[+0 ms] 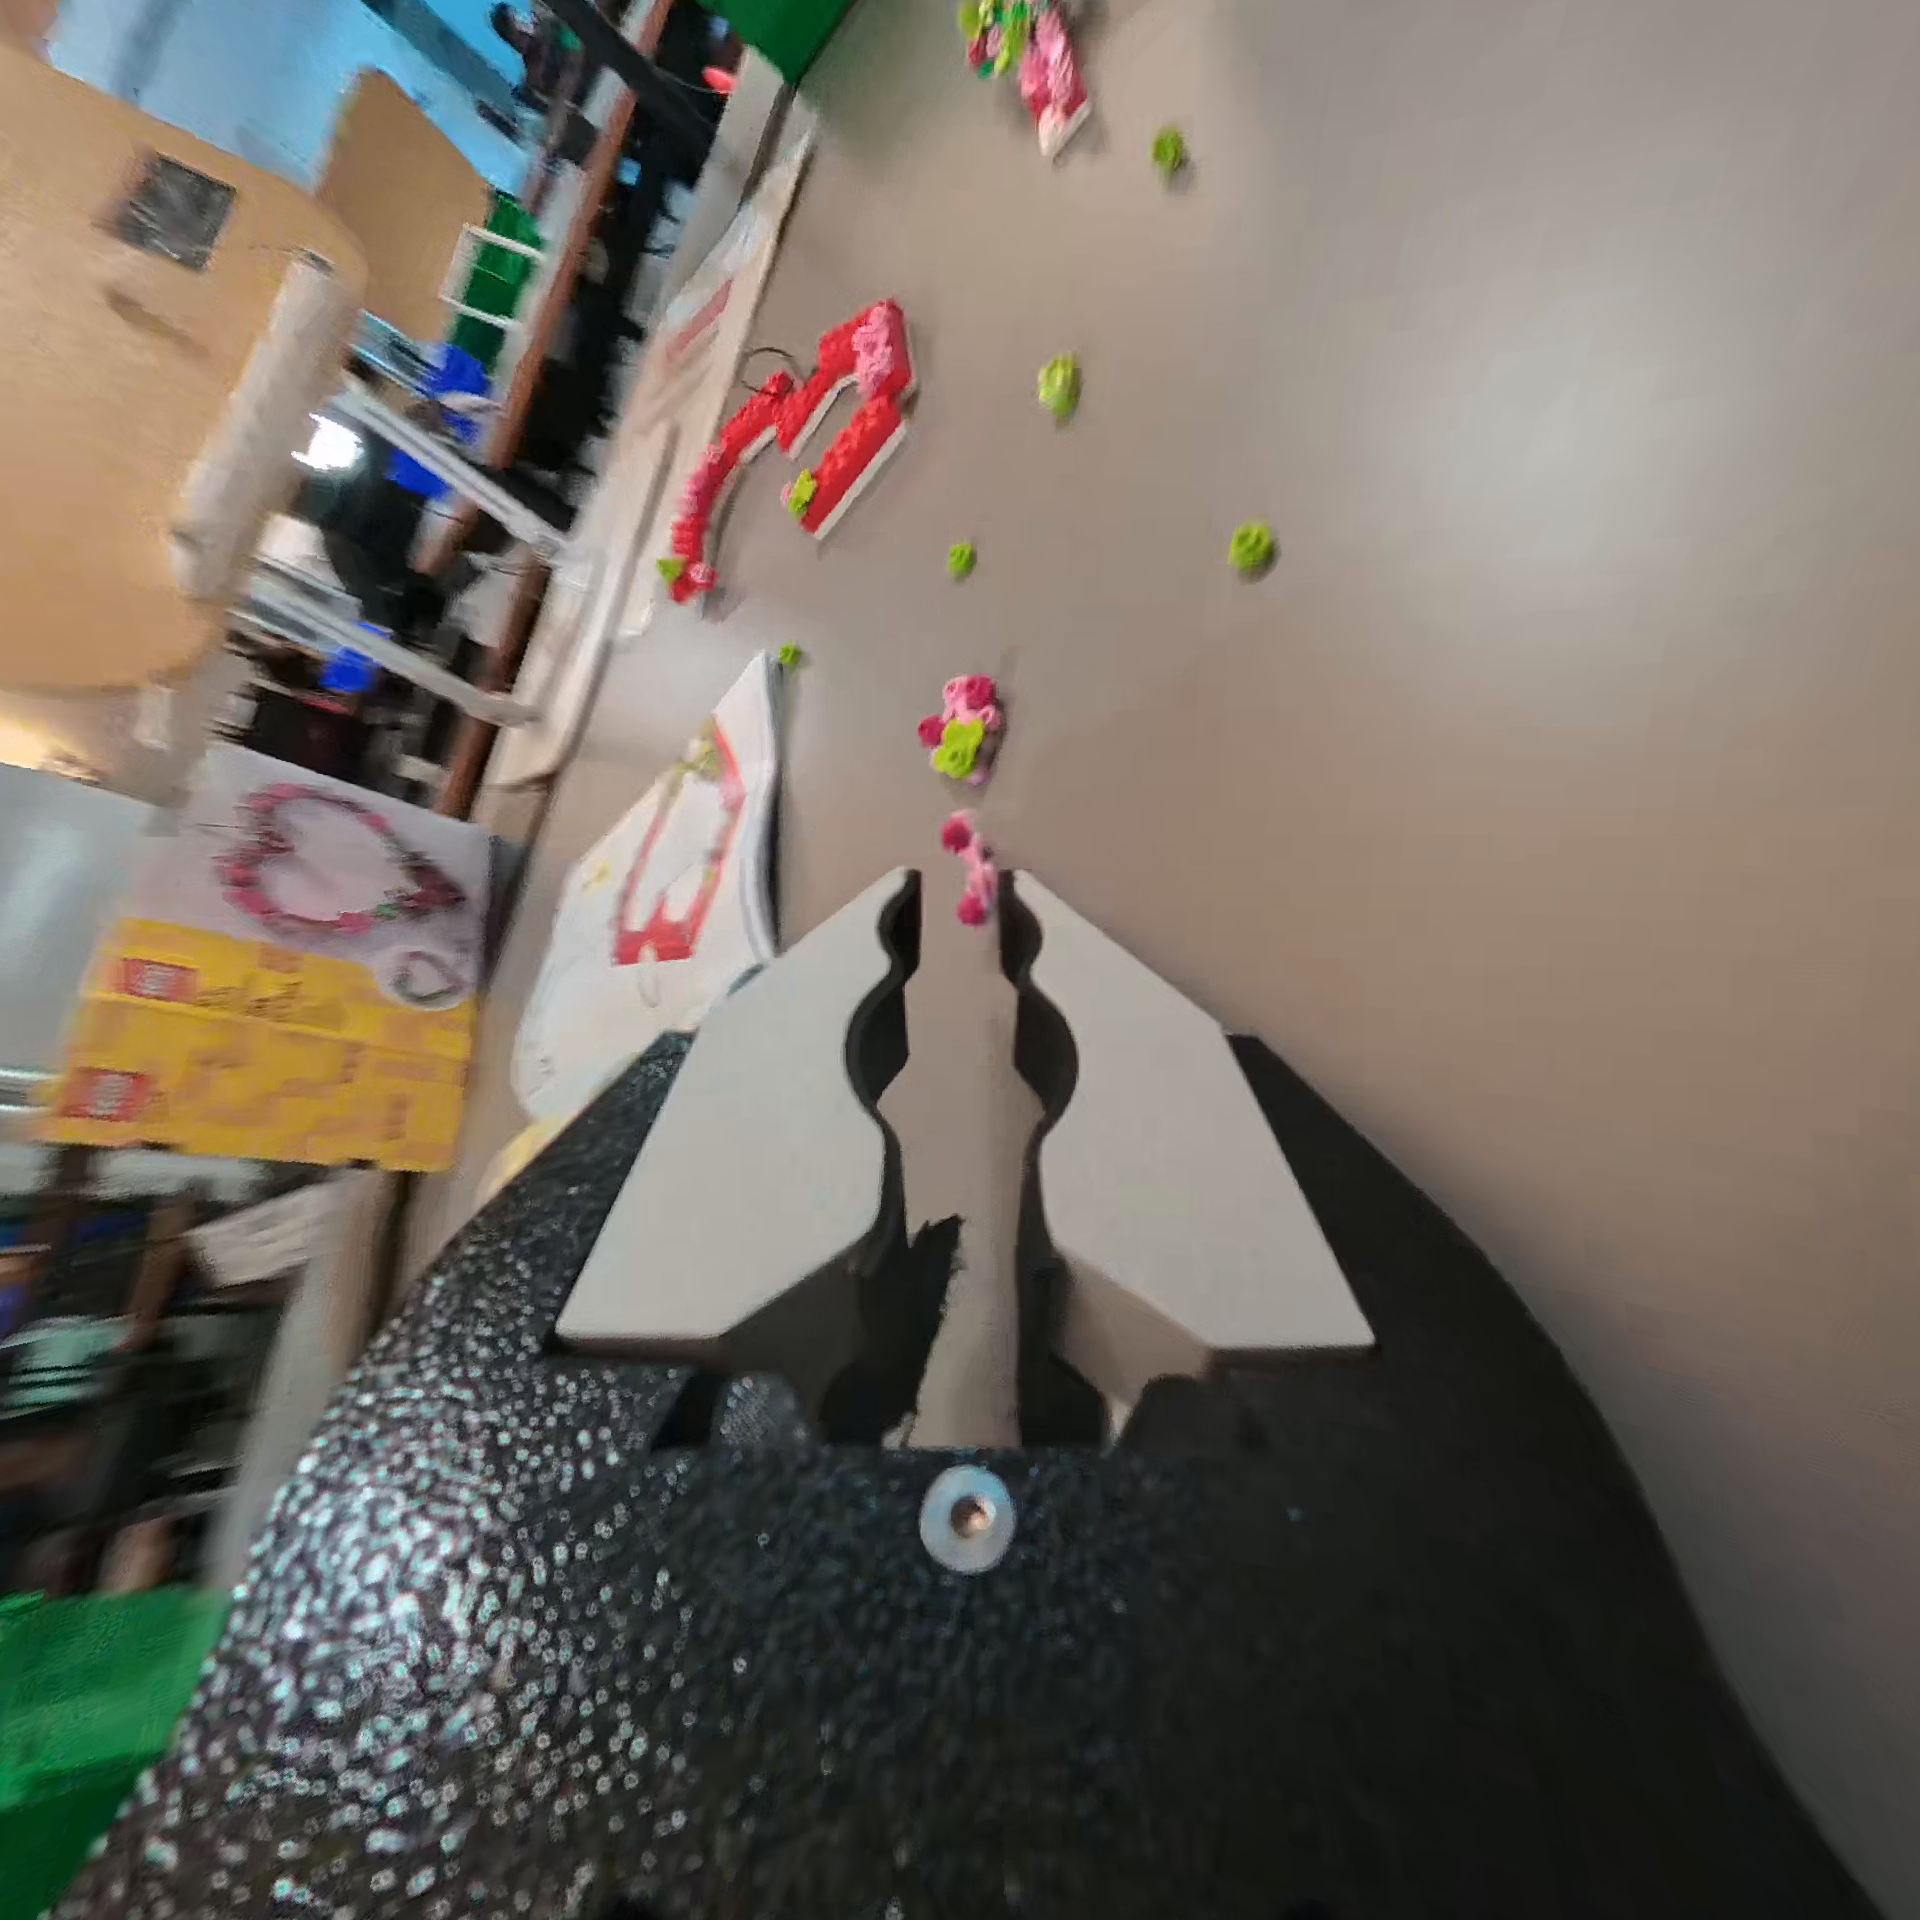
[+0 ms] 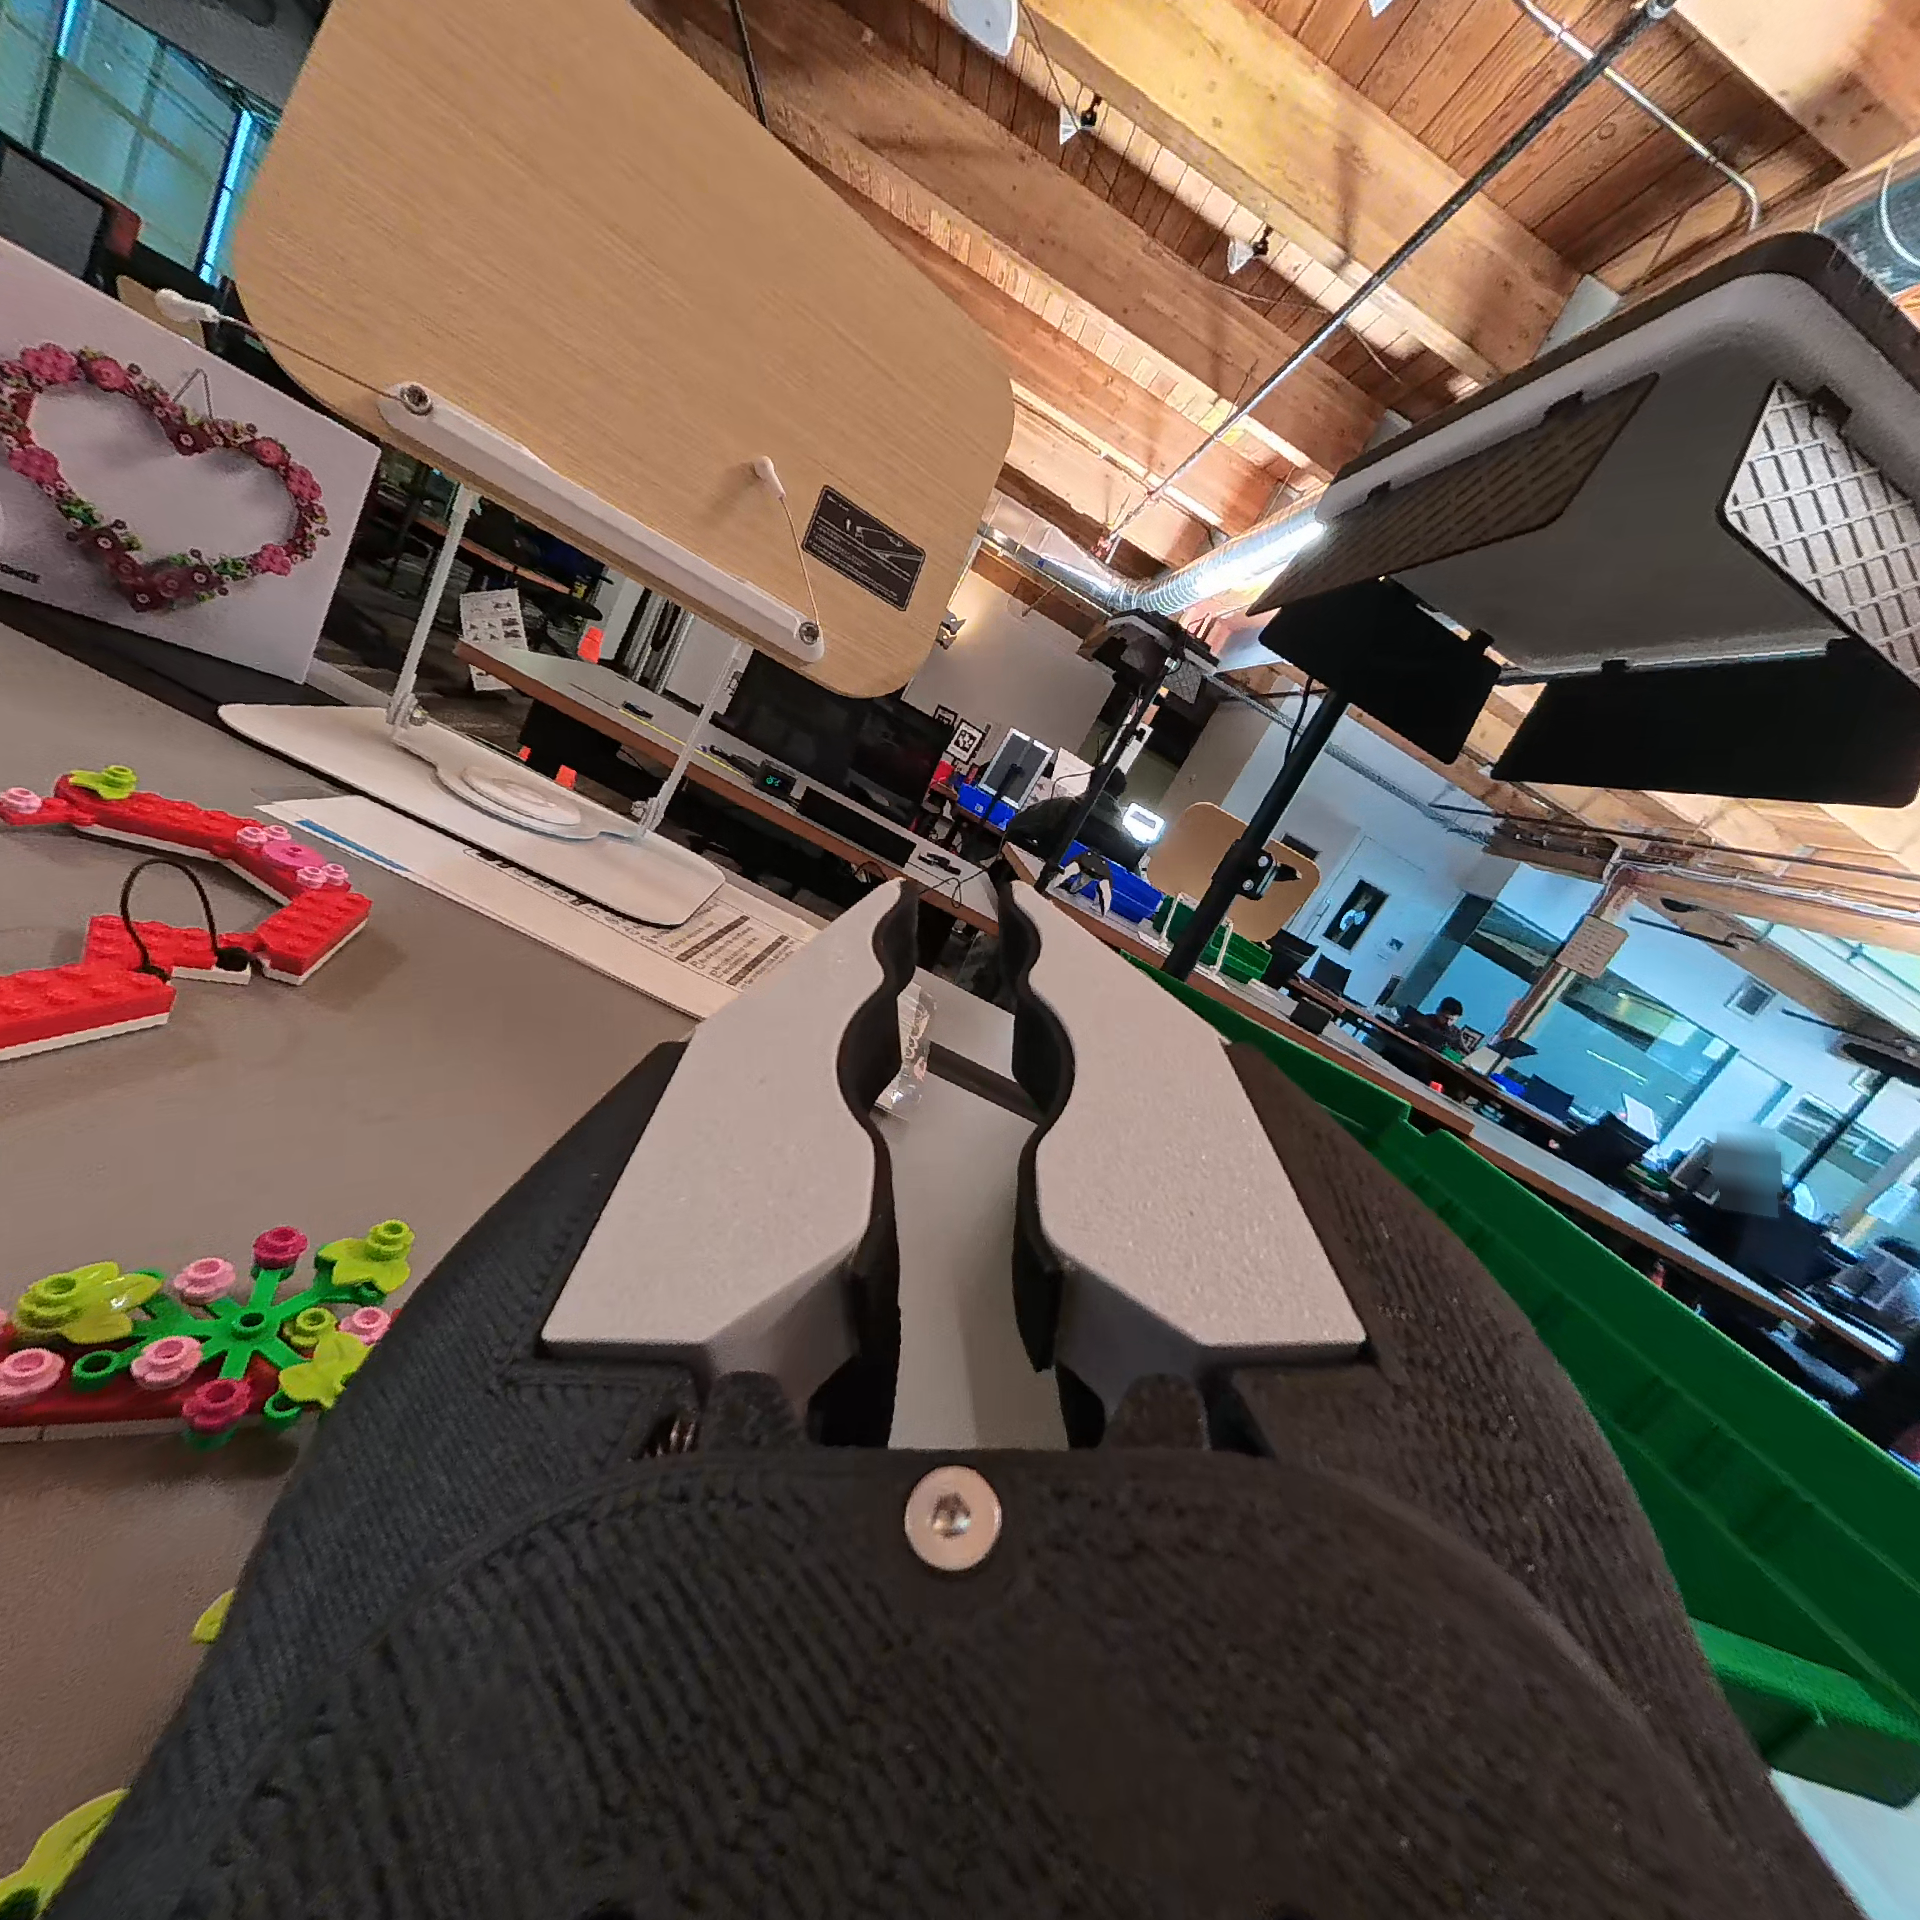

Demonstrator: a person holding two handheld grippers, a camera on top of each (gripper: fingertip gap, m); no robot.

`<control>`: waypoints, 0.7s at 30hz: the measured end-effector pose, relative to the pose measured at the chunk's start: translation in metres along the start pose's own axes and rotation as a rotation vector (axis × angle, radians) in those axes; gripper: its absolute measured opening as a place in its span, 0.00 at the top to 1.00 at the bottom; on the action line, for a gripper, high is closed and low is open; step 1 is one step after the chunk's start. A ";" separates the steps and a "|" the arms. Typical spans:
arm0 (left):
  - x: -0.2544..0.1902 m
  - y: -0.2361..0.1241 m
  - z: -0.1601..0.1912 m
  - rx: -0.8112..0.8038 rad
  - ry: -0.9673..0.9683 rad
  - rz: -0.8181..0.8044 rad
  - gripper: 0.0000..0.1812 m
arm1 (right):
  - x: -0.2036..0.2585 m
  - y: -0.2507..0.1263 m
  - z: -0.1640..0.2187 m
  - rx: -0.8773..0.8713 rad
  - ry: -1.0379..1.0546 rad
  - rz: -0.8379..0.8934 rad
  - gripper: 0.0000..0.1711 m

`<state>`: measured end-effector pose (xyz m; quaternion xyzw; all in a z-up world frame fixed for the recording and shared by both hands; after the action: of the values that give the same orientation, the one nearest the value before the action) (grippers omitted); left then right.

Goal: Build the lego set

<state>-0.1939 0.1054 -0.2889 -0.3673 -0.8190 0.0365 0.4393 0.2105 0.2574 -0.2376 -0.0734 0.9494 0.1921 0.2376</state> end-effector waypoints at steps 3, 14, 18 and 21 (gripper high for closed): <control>0.010 -0.001 0.001 0.007 -0.147 0.044 0.83 | 0.000 0.000 0.000 0.000 0.000 0.001 0.92; 0.051 -0.035 0.000 -0.104 -0.538 0.111 0.63 | 0.000 0.000 0.000 0.002 -0.010 -0.001 0.92; 0.106 -0.078 -0.001 -0.226 -0.731 0.029 0.49 | 0.001 0.001 0.000 0.006 -0.018 -0.003 0.92; 0.152 -0.109 0.012 -0.153 -0.766 -0.170 0.50 | 0.001 0.001 0.000 0.007 -0.021 -0.004 0.92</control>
<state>-0.3175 0.1254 -0.1494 -0.2898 -0.9513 0.0735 0.0750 0.2092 0.2583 -0.2379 -0.0724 0.9473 0.1890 0.2483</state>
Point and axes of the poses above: each gripper's, where its closed fingertips meet, y out along the fingers, z out of its underside, x = y × z across the jaws, the point moved 9 cm from there along -y, back along the fingers, and after that the axes turned 3 degrees about -x, right-handed, at the moved point
